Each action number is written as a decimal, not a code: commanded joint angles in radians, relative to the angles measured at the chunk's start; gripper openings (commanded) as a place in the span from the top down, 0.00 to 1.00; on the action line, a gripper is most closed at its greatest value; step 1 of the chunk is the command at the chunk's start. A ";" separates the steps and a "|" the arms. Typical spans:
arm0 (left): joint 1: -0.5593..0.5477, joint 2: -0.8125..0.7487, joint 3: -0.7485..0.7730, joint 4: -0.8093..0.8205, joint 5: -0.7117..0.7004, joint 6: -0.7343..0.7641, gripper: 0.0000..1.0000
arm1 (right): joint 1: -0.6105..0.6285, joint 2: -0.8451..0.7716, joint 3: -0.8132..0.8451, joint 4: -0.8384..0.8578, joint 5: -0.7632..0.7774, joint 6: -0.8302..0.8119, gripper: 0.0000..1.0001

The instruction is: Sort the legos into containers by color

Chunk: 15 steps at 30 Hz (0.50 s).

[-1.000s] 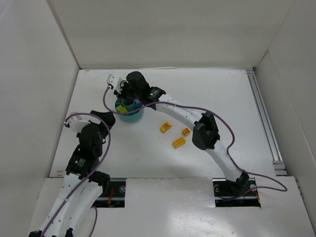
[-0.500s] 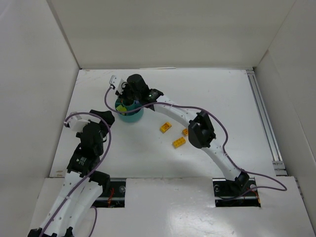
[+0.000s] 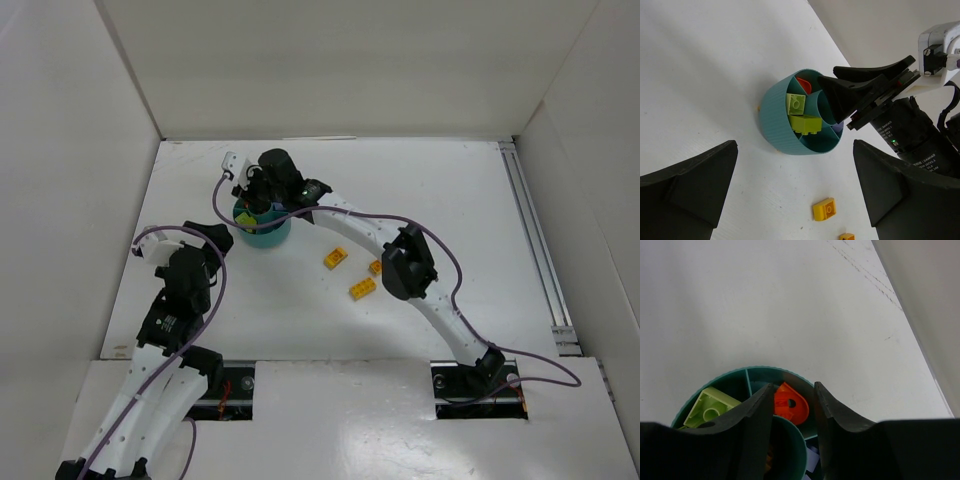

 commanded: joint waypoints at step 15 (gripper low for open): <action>-0.005 0.025 0.032 0.111 0.174 0.170 0.00 | -0.027 -0.518 -0.493 0.166 0.179 0.006 0.10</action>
